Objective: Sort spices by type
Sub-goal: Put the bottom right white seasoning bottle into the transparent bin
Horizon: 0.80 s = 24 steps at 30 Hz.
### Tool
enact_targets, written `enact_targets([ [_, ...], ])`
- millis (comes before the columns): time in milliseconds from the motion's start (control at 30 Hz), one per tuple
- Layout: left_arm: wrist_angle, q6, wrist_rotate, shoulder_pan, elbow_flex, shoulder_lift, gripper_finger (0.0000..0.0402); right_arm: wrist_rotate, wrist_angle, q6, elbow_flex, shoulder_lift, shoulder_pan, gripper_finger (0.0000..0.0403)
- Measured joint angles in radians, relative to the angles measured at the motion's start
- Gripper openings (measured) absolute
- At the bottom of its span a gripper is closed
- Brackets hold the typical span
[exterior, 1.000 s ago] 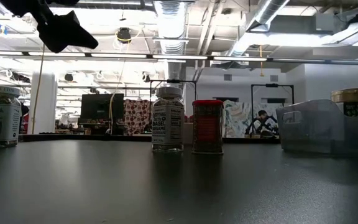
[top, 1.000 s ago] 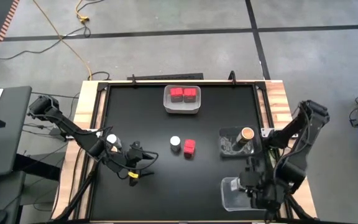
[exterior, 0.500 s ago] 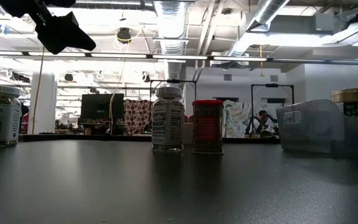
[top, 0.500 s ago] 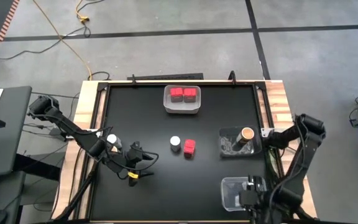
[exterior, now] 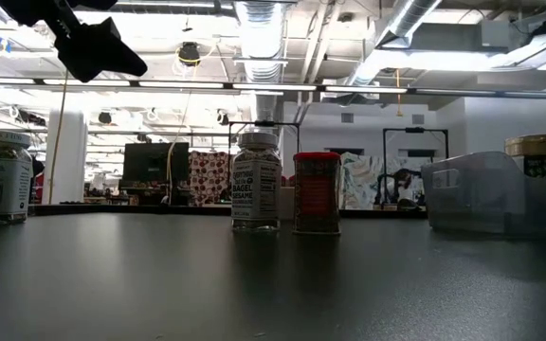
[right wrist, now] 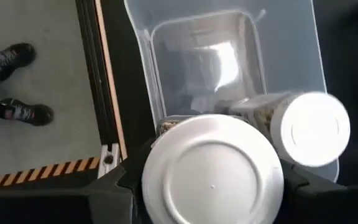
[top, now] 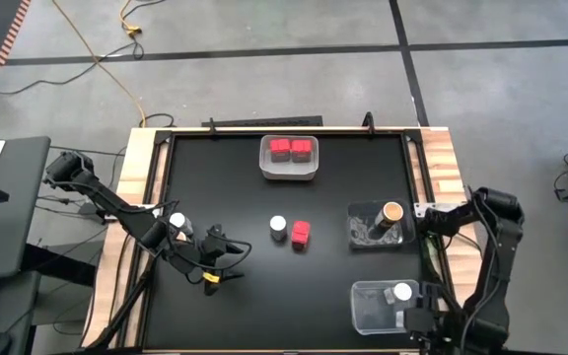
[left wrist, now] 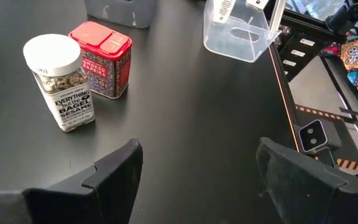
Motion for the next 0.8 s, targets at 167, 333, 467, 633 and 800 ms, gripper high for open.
enact_targets([
  [167, 0.007, 0.000, 0.000, 0.000, 0.000, 0.000, 0.0303, 0.000, 0.027, 0.009, -0.050, 0.000, 0.029, 0.0216],
  [333, 0.025, -0.001, -0.001, 0.000, 0.000, 0.000, 0.0303, 0.023, 0.074, -0.016, -0.094, 0.000, 0.031, 0.0216],
  [467, 0.027, -0.013, -0.003, 0.000, 0.000, 0.000, 0.0303, 0.056, 0.123, -0.040, -0.124, 0.000, 0.035, 0.0216],
  [633, 0.027, -0.014, -0.003, 0.000, 0.000, 0.000, 0.0303, 0.054, 0.189, -0.043, -0.160, 0.000, 0.037, 0.0216],
  [800, 0.027, -0.008, -0.003, 0.000, 0.000, 0.000, 0.0303, 0.054, 0.206, -0.045, -0.185, 0.000, 0.034, 0.0216],
])
